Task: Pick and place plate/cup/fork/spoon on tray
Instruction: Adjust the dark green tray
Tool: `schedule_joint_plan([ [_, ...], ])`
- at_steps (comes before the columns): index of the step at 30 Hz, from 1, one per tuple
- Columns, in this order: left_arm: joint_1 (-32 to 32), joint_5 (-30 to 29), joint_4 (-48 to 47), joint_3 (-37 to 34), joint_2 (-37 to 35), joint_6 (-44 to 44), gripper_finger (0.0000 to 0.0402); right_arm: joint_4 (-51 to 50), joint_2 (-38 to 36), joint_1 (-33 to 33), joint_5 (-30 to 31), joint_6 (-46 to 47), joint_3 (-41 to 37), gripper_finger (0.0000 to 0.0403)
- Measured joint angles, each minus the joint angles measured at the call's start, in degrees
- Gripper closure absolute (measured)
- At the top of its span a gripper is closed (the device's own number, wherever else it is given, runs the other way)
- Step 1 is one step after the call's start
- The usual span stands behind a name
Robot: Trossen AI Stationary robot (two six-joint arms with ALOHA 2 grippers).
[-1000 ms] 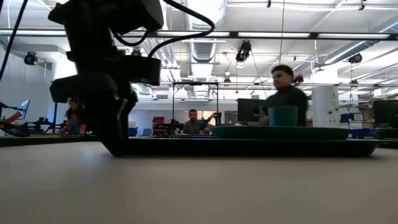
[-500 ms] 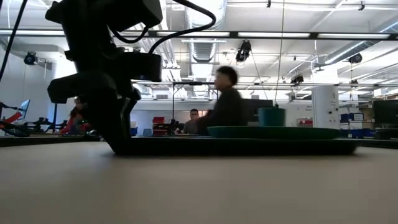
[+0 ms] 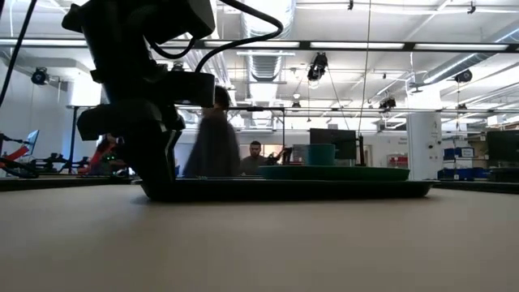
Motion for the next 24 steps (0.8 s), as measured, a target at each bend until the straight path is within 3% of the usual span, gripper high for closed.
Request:
schedule_joint_plan([
  [4, 0.00, 0.19, -0.04, -0.02, 0.00, -0.78, 0.0352, -0.05, 0.27, -0.02, -1.17, 0.00, -0.50, 0.0394],
  [11, 0.07, 1.34, -0.41, -0.08, 0.01, -4.38, 0.0290, -5.18, 3.08, -0.42, -1.62, 2.86, -1.19, 0.0364],
  [15, 0.07, 1.30, -0.48, -0.11, 0.02, -4.12, 0.0275, -8.78, 5.02, -1.48, -3.10, 4.54, -1.94, 0.0343],
  [20, 0.07, 1.29, -0.50, -0.13, 0.02, -3.70, 0.0272, -8.27, 7.00, -5.43, -6.03, 2.12, -6.57, 0.0330],
  [24, 0.07, 1.29, -0.48, -0.13, 0.02, -3.49, 0.0271, -2.37, 7.59, -10.12, -9.74, -2.14, -12.70, 0.0328],
])
